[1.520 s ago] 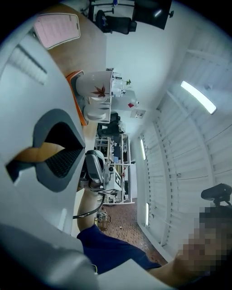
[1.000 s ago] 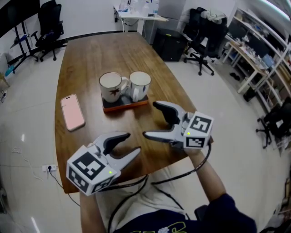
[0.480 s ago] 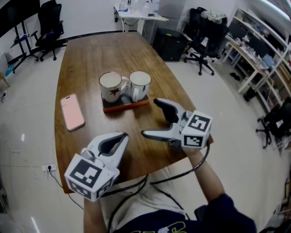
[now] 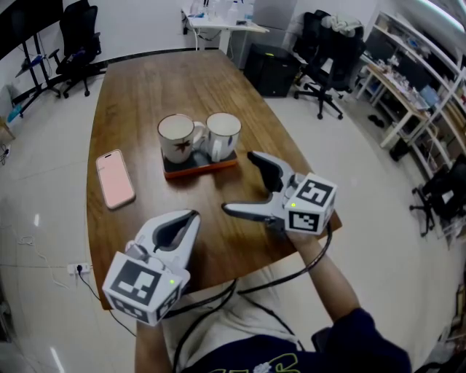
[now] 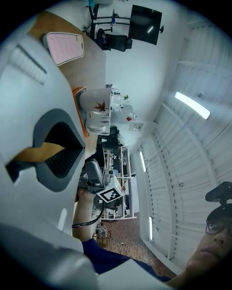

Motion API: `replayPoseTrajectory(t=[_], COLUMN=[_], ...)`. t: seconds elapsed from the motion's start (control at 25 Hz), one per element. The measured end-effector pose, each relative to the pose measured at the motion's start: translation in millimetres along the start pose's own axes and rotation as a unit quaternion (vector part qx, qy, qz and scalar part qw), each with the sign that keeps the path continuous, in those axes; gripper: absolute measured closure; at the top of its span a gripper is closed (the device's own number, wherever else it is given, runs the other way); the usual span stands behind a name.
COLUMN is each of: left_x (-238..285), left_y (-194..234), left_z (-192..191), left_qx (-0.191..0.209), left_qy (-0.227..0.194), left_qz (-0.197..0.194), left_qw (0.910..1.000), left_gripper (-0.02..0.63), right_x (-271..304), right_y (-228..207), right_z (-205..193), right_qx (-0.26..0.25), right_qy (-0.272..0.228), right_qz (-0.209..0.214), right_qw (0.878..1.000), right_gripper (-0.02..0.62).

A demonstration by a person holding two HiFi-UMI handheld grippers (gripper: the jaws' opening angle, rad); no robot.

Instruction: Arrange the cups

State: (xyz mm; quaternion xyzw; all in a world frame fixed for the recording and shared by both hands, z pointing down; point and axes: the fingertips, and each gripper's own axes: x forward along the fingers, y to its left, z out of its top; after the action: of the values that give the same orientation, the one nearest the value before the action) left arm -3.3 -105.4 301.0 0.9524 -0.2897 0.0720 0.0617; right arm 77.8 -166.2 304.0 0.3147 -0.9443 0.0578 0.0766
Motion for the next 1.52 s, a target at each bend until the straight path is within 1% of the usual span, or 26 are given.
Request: replayPoseTrajectory(t=[0.28, 0.4, 0.56, 0.84, 1.0, 1.08, 1.16, 1.4, 1.52], left_x=[0, -1, 0, -1, -1, -2, -2, -2, -2], left_y=[0, 3, 2, 4, 5, 4, 4, 2, 1], left_z=[0, 1, 1, 0, 1, 1, 0, 0, 1], left_qx=[-0.002, 0.003, -0.004, 0.006, 0.002, 0.003, 0.004, -0.002, -0.002], left_qy=[0.0, 0.001, -0.004, 0.002, 0.001, -0.002, -0.001, -0.005, -0.003], left_qz=[0.002, 0.012, 0.01, 0.008, 0.014, 0.012, 0.012, 0.009, 0.009], left_qw=[1.0, 0.9999, 0.9999, 0.9999, 0.9999, 0.9999, 0.9999, 0.9999, 1.0], left_gripper=[0.603, 0.603, 0.603, 0.603, 0.603, 0.603, 0.603, 0.603, 0.603], right_x=[6, 8, 11, 17, 18, 21, 26, 39, 42], right_y=[-10, -25, -42, -67, -90, -101, -107, -111, -113], right_z=[1, 3, 3, 4, 6, 7, 8, 12, 13], right_qx=[0.001, 0.003, 0.005, 0.004, 0.002, 0.001, -0.002, -0.012, -0.007], right_qy=[0.001, 0.0, -0.001, 0.0, 0.0, 0.0, 0.0, 0.005, 0.004], right_qz=[-0.003, -0.011, -0.02, -0.018, -0.023, -0.017, -0.002, 0.033, 0.035], right_qw=[1.0, 1.0, 1.0, 1.0, 1.0, 1.0, 1.0, 0.999, 0.999], right_gripper=[0.021, 0.017, 0.017, 0.018, 0.021, 0.023, 0.026, 0.057, 0.067])
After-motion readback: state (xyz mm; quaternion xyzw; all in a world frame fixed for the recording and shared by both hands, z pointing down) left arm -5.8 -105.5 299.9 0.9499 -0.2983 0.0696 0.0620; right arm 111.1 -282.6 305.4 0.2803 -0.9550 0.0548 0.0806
